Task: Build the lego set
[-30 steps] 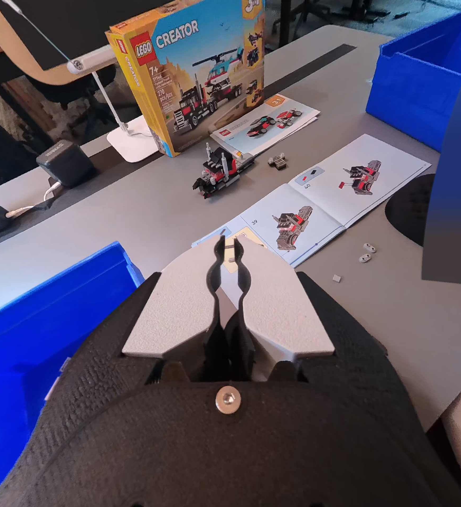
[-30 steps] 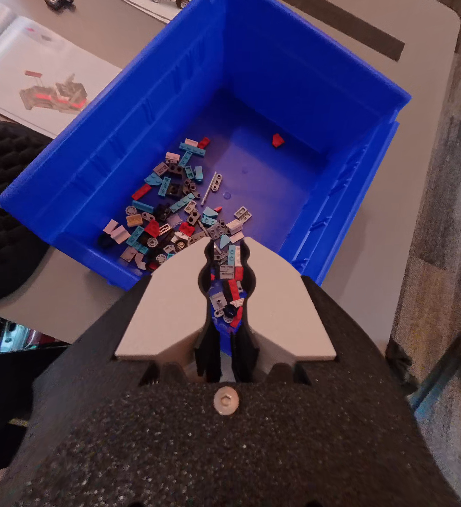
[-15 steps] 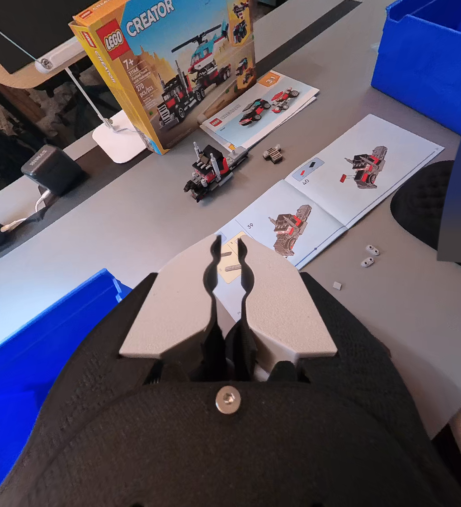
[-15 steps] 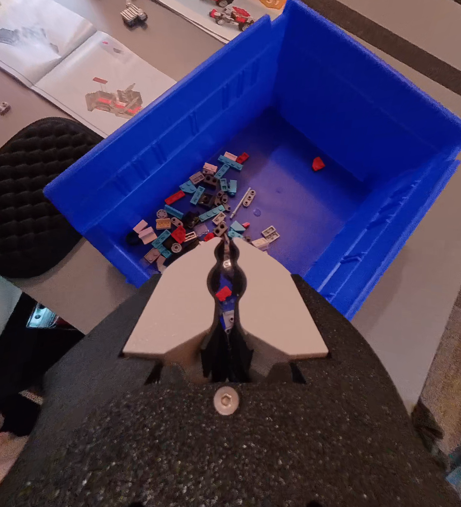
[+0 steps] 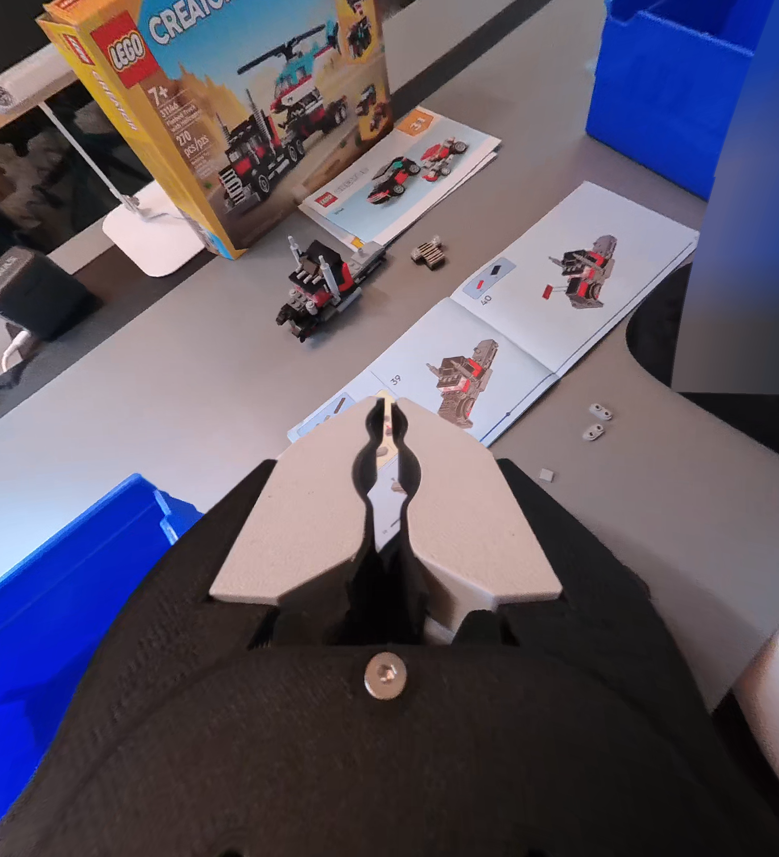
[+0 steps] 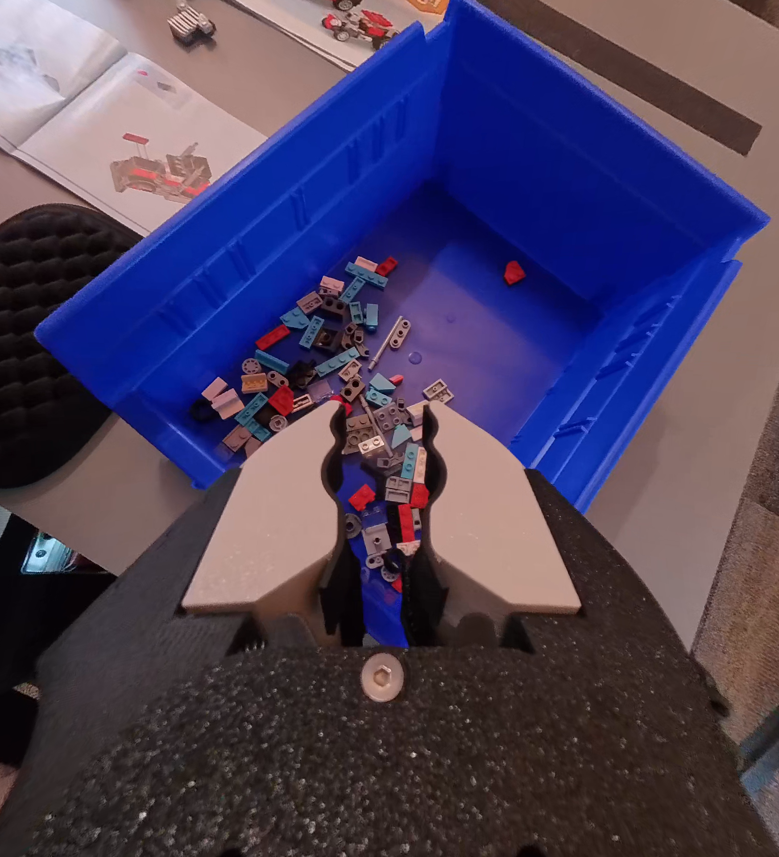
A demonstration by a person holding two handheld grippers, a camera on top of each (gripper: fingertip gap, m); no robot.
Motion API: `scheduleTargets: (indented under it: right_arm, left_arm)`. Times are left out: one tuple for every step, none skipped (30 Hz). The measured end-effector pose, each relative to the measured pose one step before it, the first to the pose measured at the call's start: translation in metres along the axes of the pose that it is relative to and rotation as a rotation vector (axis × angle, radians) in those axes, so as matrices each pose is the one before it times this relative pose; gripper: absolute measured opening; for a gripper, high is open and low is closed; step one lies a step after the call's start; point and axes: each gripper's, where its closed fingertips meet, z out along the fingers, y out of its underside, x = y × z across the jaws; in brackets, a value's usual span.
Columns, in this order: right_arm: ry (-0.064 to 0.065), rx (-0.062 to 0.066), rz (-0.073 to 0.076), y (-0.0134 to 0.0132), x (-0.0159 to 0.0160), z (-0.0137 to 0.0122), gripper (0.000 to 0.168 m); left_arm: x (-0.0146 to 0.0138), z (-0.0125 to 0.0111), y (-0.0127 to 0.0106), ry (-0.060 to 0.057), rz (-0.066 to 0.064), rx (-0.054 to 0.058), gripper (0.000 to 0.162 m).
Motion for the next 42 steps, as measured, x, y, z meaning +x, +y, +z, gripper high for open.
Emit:
scheduleTargets:
  right_arm:
    - [0.0055,-0.0047,-0.0063,0.00017,0.00105,-0.00091,0.03]
    - [0.0,-0.0024,-0.0113,-0.00004,0.00017,-0.00176,0.012]
    - [-0.0105,0.0071,-0.0103,-0.00113,-0.00158,-0.00185,0.004]
    - [-0.0112,0.007,-0.0089,-0.00117,-0.00181,-0.00154,0.003]
    - [0.0033,0.001,-0.0082,-0.00042,0.00008,-0.00108,0.003]
    - [0.0187,-0.0037,-0.0055,0.00024,0.00238,-0.0007,0.003]
    - [0.02,-0.0039,0.0003,0.00032,0.00284,-0.00049,0.004]
    - [0.01,-0.001,0.0067,0.00002,0.00181,-0.00031,0.005]
    - [0.0071,0.0033,0.0115,-0.00038,0.00175,-0.00031,0.008]
    - [0.0091,0.0055,0.0127,-0.00061,0.00226,-0.00029,0.012]
    - [0.0107,0.0048,0.0106,-0.00042,0.00251,-0.00048,0.014]
    - [0.0135,0.0052,0.0082,-0.00055,0.00277,-0.00058,0.017]
    - [0.0145,0.0047,0.0067,-0.00064,0.00281,-0.00094,0.018]
    - [0.0108,-0.0001,0.0032,-0.00024,0.0022,-0.00113,0.018]
    - [-0.0009,-0.0069,-0.0056,0.00059,0.00038,-0.00164,0.004]
    - [-0.0063,-0.0013,-0.0078,-0.00035,-0.00063,-0.0014,0.003]
    - [-0.0028,0.0006,-0.0091,-0.00082,-0.00038,-0.00126,0.003]
    - [0.0084,0.0012,-0.0063,-0.00096,0.00128,-0.00092,0.003]
    - [0.0158,0.0029,0.0003,-0.00106,0.00241,-0.00061,0.004]
    - [0.0114,0.0064,0.0053,-0.00132,0.00204,-0.00055,0.005]
    - [0.0072,0.0079,0.0084,-0.00134,0.00159,-0.00024,0.008]
    - [0.0096,0.0072,0.0099,-0.00099,0.00187,-0.00026,0.013]
    - [0.0096,0.0055,0.009,-0.00059,0.00196,-0.00012,0.017]
    - [0.0054,0.0036,0.007,-0.00021,0.00123,-0.00004,0.018]
    - [0.0024,0.001,0.004,0.00012,0.00069,0.00013,0.019]
    - [0.004,-0.0012,0.0003,0.00035,0.0006,0.00004,0.019]
    - [-0.0014,-0.005,-0.0063,0.00076,-0.00041,-0.00039,0.007]
    - [-0.0084,-0.0002,-0.0082,-0.00004,-0.00181,-0.00034,0.004]
    - [-0.0154,0.0,-0.0103,-0.00018,-0.00306,-0.00003,0.003]
    - [-0.0101,-0.0028,-0.0076,0.00015,-0.00238,0.00049,0.003]
    - [0.0009,-0.004,-0.0025,0.00024,-0.00062,0.00067,0.004]
    - [0.0051,-0.0024,0.0018,0.00026,0.0005,0.00063,0.004]
    - [0.0015,-0.0004,0.0045,0.0002,0.00028,0.00054,0.006]
    - [0.0019,0.0019,0.0074,0.0,0.00069,0.00046,0.009]
    - [0.0035,0.0024,0.0088,-0.00021,0.00106,0.00041,0.013]
    - [0.0009,0.0007,0.0074,-0.00023,0.0008,0.0004,0.016]
    - [0.0,0.0006,0.0038,-0.00042,0.00034,0.00045,0.018]
    - [0.0012,0.0012,0.0003,-0.00074,0.00028,0.00032,0.021]
    - [0.0005,0.0007,-0.0025,-0.00075,-0.0001,0.00024,0.022]
    - [0.0001,0.0007,-0.0042,-0.0006,-0.00029,0.00015,0.023]
    - [-0.0036,0.0011,-0.0071,-0.00039,-0.00092,0.00009,0.018]
    - [-0.0168,0.0012,-0.0125,-0.00008,-0.00285,-0.00015,0.006]
  left_arm:
    - [-0.00113,0.00084,0.00114,-0.0108,0.0074,-0.0068,0.005]
    - [-0.0011,0.00044,0.00068,-0.0073,0.0019,-0.0016,0.009]
    - [-0.00156,0.00023,-0.00019,-0.0076,-0.005,0.0044,0.014]
    - [-0.00158,-0.00004,-0.00045,-0.0058,-0.0084,0.0067,0.018]
    - [-0.00084,-0.00012,-0.00024,-0.0008,-0.008,0.0058,0.023]
    - [-0.00024,-0.00026,-0.00023,0.002,-0.006,0.0043,0.026]
    - [-0.00022,-0.00016,-0.00019,0.002,-0.0036,0.0038,0.029]
    - [-0.00013,-0.00007,-0.00011,0.0017,-0.0012,0.0029,0.03]
    - [-0.00005,0.00002,0.00016,0.0016,0.0003,0.0013,0.031]
    - [-0.00008,0.00031,0.00021,0.0012,0.0007,-0.0002,0.032]
    - [-0.00002,0.00045,0.00031,0.0011,0.0009,-0.0013,0.033]
    - [0.00008,0.00057,0.00037,0.0013,0.0011,-0.0018,0.033]
    - [0.00014,0.00055,0.0003,0.0013,0.0006,-0.0008,0.034]
    - [0.00031,0.00046,0.00001,0.0024,-0.0002,0.0006,0.035]
    - [0.00014,0.00027,0.0,0.0022,-0.0004,0.0012,0.035]
    - [-0.00003,0.00016,-0.00019,0.0006,0.0,0.0012,0.035]
    - [-0.00042,0.00003,-0.00002,-0.0009,0.0003,0.0007,0.036]
    - [-0.00045,0.00011,0.00011,-0.0013,-0.0002,-0.0002,0.036]
    - [-0.0005,0.00009,0.00016,-0.0013,-0.0008,-0.0003,0.036]
    - [-0.00025,0.00007,0.00008,-0.0008,-0.0004,0.0004,0.036]
    - [0.00084,-0.00002,0.00026,0.0062,0.0037,0.0008,0.024]
    - [0.00305,-0.00024,0.00063,0.0202,0.0089,-0.0007,0.005]
    - [0.00274,0.00023,0.00078,0.0178,0.005,-0.0028,0.002]
    - [0.00112,0.00049,0.00103,0.005,0.0016,-0.006,0.002]
    - [-0.00026,0.00047,0.00105,-0.0045,0.0036,-0.0062,0.002]
    - [-0.00117,0.00009,0.00053,-0.0103,0.0039,-0.0023,0.003]
    - [-0.00166,-0.00027,0.00011,-0.0114,-0.0004,0.0013,0.007]
    - [-0.00185,-0.00059,-0.00023,-0.0101,-0.0059,0.0026,0.013]
    - [-0.00175,-0.00068,-0.00028,-0.0078,-0.0085,0.0034,0.018]
    - [-0.00121,-0.00055,-0.00054,-0.0048,-0.008,0.005,0.022]
    - [-0.0009,-0.00048,-0.00043,-0.0029,-0.0057,0.0053,0.025]
    - [-0.00062,-0.0003,-0.00026,-0.0029,-0.0028,0.0036,0.027]
    - [-0.0004,-0.00026,0.00016,-0.0027,0.0007,0.0016,0.026]
    - [0.00066,-0.00027,0.00028,0.004,0.0057,0.0019,0.014]
    - [0.00288,-0.0004,0.0004,0.0176,0.0082,0.0014,0.002]
    - [0.00289,0.00006,0.00041,0.0166,0.0031,-0.0017,0.001]
    - [0.00114,0.00037,0.00075,0.0034,0.0012,-0.005,0.001]
    - [-0.00027,0.00043,0.001,-0.0069,0.0039,-0.0059,0.001]
    - [-0.00149,0.0,0.00095,-0.0131,0.0033,-0.0053,0.002]
    - [-0.00182,-0.00031,0.00056,-0.0132,-0.0005,-0.0025,0.004]
    - [-0.00156,-0.00079,0.00005,-0.0086,-0.0049,0.002,0.008]
    - [-0.00136,-0.00085,-0.00042,-0.0054,-0.0082,0.0049,0.013]
